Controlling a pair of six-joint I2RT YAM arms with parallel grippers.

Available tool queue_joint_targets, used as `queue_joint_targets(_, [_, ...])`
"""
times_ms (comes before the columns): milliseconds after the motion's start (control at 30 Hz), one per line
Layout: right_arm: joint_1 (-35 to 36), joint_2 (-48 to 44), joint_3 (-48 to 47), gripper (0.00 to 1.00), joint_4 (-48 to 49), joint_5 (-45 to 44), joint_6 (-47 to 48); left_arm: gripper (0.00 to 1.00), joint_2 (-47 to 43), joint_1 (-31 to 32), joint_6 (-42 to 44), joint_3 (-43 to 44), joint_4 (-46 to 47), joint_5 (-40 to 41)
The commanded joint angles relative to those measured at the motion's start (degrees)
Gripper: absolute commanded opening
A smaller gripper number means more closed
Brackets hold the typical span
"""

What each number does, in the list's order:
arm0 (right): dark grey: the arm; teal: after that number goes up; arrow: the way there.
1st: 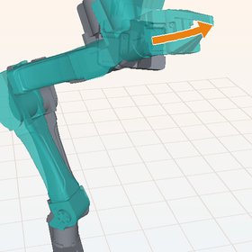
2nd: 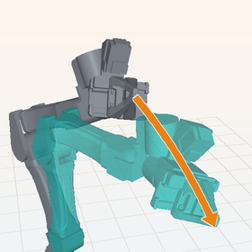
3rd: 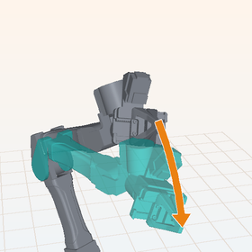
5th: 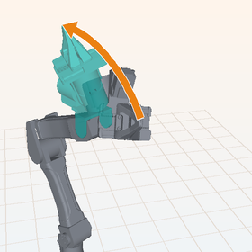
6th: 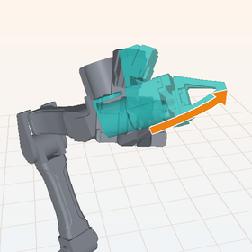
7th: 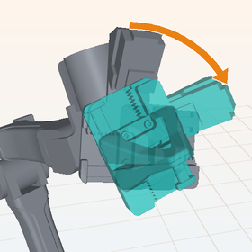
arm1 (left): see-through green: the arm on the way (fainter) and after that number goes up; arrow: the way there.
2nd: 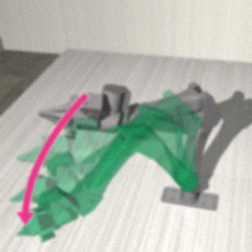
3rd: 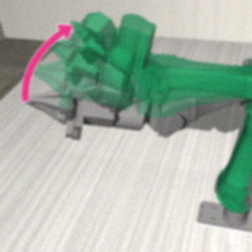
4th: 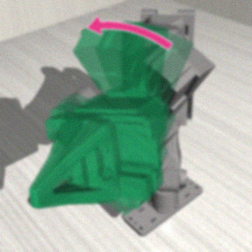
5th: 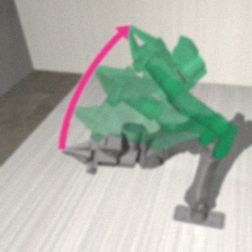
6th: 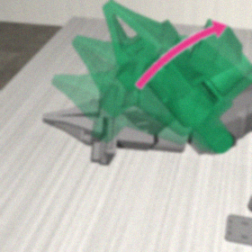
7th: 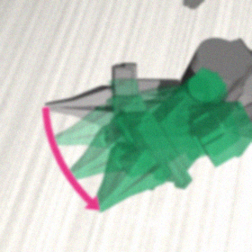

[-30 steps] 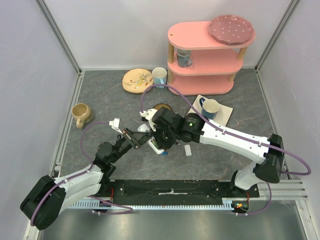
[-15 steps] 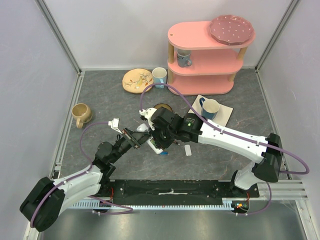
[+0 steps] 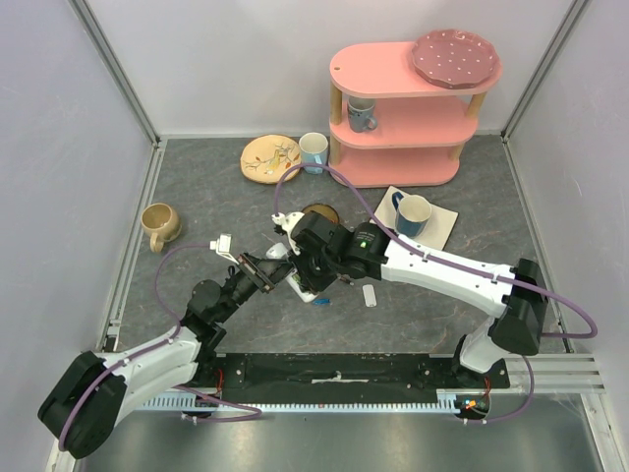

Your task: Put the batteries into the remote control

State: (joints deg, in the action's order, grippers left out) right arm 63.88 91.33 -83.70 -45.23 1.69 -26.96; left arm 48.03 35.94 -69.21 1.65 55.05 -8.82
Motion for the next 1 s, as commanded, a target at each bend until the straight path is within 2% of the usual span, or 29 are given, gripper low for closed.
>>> queue_joint_targets(0, [-0.2, 2.1, -1.8, 0.0, 8.3, 0.2, -1.3, 0.02, -2.4, 0.9, -3.0, -5.8, 5.9, -3.0])
queue_joint_targets(633, [-1.3, 2.6, -0.9, 0.0, 16.5, 1.4, -5.8, 0.02, -3.6, 1.5, -3.3, -5.7, 5.2, -2.8])
queue_joint_targets(967, [-1.6, 3.3, -0.6, 0.1, 18.6, 1.6, -7.1, 0.02, -6.1, 1.6, -2.6, -5.5, 2.0, -2.2])
